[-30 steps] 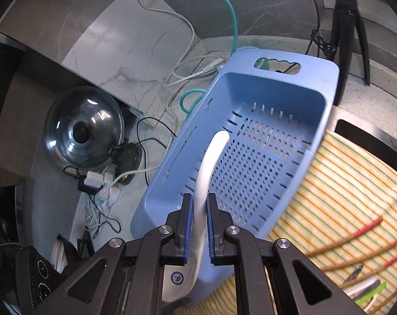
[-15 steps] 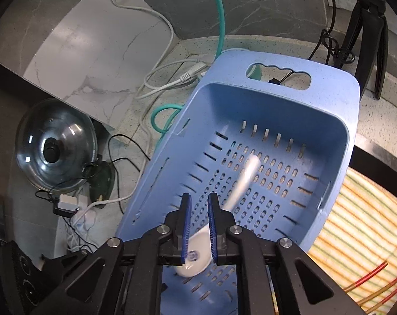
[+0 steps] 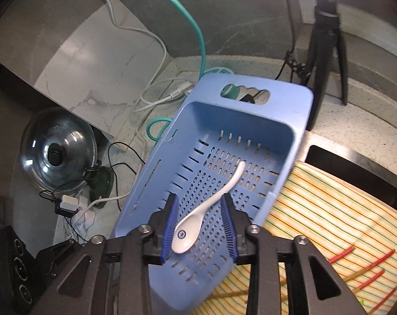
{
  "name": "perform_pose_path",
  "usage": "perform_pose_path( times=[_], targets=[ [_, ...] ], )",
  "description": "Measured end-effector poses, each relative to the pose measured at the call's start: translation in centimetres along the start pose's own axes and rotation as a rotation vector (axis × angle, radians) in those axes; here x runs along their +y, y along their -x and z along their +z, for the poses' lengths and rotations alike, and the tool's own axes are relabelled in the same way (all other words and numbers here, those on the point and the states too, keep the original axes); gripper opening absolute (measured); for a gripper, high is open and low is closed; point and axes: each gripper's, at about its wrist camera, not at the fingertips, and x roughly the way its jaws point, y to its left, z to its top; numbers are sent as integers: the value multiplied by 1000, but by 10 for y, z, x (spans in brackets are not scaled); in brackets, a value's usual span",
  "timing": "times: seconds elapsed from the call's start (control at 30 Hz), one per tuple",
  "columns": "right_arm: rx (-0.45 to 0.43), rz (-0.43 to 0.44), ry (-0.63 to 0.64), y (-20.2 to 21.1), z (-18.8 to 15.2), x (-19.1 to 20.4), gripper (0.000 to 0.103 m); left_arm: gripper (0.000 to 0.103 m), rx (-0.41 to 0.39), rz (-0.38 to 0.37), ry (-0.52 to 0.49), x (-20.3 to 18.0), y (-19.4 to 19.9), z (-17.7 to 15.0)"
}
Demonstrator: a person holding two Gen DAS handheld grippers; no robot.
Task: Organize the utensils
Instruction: 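Carry the white spoon with the right tool into the blue basket and release, then return the right tool to the cloth and grasp the second white spoon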
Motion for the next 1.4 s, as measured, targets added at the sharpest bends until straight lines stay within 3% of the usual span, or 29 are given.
perform_pose_path(
  times=[0.2,0.3,0.57,0.9,1.4],
  targets=[
    [-29,24,-4,57,-22,-29,35,37,-28,-12,-3,-36,20,-7],
    [-33,30,-11,85,-39,-50,36,47,-38,-23,-11,-62,29,-13],
    [-19,42,-57,130,-86,-115,37,48,3,-64,-72,-134,34,-30],
    [79,125,-240,96,-159,-165,37,49,73,-76,-208,-196,13,-55],
    [100,139,-375,60,-172,-184,35,49,125,-111,-345,-211,-23,-56]
  ],
)
